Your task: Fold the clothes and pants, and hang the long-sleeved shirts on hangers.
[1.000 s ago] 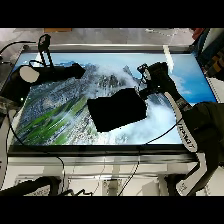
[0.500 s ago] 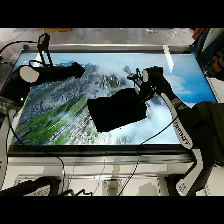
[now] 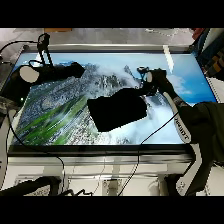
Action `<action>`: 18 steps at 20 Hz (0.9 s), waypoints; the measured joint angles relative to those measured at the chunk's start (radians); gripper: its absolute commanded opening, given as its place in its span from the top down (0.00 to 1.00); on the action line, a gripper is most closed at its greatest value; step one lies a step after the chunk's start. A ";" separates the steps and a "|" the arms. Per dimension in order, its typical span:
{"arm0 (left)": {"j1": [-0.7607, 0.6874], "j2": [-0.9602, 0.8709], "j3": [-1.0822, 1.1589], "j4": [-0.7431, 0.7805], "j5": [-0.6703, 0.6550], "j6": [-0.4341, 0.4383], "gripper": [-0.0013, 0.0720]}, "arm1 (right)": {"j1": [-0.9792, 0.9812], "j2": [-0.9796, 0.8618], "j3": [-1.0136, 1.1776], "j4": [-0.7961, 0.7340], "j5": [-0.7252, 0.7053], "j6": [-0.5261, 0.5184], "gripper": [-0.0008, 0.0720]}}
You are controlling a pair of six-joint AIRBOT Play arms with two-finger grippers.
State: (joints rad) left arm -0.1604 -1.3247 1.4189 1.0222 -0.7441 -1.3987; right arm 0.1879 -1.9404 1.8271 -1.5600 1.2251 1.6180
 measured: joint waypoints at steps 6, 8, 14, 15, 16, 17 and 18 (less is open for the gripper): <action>0.000 0.000 0.000 0.000 0.000 0.000 0.03 | -0.243 -0.069 0.000 0.500 0.035 -0.016 0.04; 0.000 0.000 0.000 0.000 0.000 0.000 0.03 | -0.296 -0.094 0.000 0.654 0.111 -0.095 0.03; 0.000 0.000 0.000 -0.001 0.000 0.000 0.03 | -0.300 -0.117 0.000 0.672 0.193 -0.338 0.03; 0.000 0.000 0.000 -0.001 0.000 0.000 0.03 | -0.286 -0.117 0.000 0.643 0.189 -0.365 0.03; 0.000 0.000 0.000 -0.001 0.000 0.000 0.03 | -0.271 -0.118 0.000 0.614 0.177 -0.386 0.03; 0.000 0.000 0.000 -0.001 0.000 0.000 0.03 | -0.254 -0.120 0.000 0.583 0.155 -0.402 0.03; 0.000 0.000 0.000 -0.001 0.000 0.000 0.03 | -0.238 -0.120 0.000 0.562 0.126 -0.410 0.03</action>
State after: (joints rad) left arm -0.1604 -1.3247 1.4189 1.0210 -0.7444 -1.3987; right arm -0.0502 -2.0602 1.8271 -0.9985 1.3506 1.2079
